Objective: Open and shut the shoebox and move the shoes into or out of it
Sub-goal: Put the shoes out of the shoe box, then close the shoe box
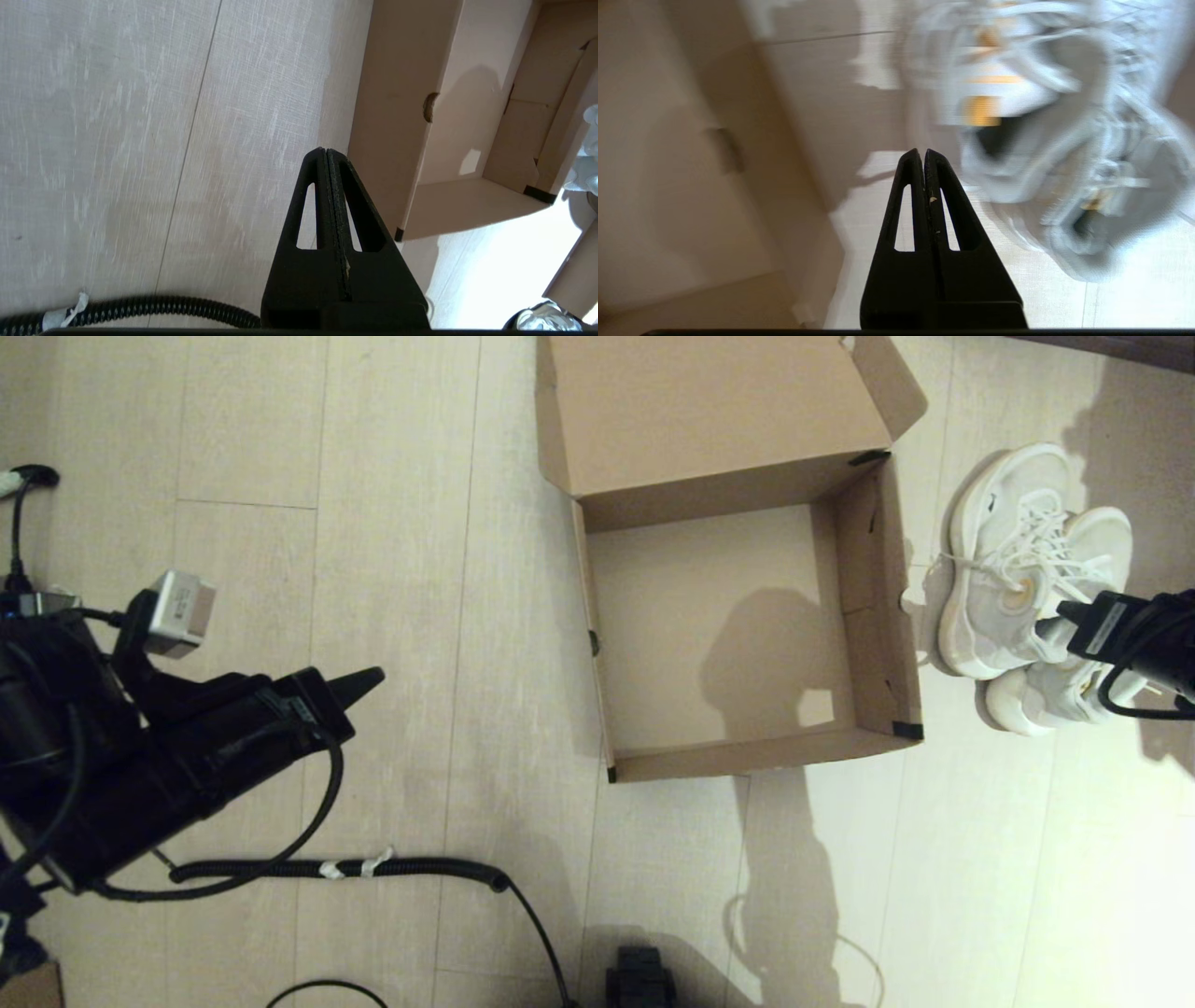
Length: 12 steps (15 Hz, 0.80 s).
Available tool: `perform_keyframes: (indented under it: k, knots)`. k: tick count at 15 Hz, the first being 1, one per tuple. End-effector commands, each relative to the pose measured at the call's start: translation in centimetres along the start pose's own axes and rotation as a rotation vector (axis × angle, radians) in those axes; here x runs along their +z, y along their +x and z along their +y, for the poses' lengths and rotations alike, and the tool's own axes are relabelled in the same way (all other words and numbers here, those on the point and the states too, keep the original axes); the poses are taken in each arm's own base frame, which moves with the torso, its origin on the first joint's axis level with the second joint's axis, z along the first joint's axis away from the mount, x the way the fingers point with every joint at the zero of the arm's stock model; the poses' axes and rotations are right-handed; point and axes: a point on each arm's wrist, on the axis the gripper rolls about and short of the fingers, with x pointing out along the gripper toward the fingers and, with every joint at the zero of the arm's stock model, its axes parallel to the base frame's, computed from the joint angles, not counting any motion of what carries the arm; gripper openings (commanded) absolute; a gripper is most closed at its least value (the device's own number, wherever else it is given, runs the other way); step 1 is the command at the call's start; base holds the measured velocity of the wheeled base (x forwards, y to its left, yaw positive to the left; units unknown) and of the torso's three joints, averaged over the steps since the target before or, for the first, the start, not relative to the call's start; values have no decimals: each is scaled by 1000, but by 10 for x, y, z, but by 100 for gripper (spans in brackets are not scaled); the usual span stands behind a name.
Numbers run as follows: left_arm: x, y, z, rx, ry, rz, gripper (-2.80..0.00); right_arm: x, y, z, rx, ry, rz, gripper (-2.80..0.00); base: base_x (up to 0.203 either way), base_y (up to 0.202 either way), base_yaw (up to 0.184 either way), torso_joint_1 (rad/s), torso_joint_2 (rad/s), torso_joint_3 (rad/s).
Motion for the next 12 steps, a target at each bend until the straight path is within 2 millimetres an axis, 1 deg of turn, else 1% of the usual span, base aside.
perform_keyframes:
  k: [1, 3, 5, 6, 8, 10, 12]
  knots:
    - [-4, 11, 1, -2, -2, 16, -280, 0, 0, 20, 77, 14, 0, -280, 0, 0, 0, 0, 0, 0]
    - [-8, 15, 3, 3, -7, 31, -280, -13, 19, 38, 137, 31, 51, -280, 0, 0, 0, 0, 0, 0]
    - [-11, 12, 4, 7, -8, 41, -280, -25, 39, 46, 144, 29, 77, -280, 0, 0, 0, 0, 0, 0]
    - [-11, 11, 4, 6, -8, 41, -280, -28, 42, 56, 167, 26, 75, -280, 0, 0, 0, 0, 0, 0]
    - [-11, 11, 3, 5, -8, 40, -280, -21, 31, 69, 202, 24, 53, -280, 0, 0, 0, 0, 0, 0]
    - [-11, 10, 4, 6, -8, 41, -280, -11, 10, 82, 214, 21, 27, -280, 0, 0, 0, 0, 0, 0]
    - [-11, 11, 4, 7, -10, 42, -280, -12, -11, 93, 248, 14, 62, -280, 0, 0, 0, 0, 0, 0]
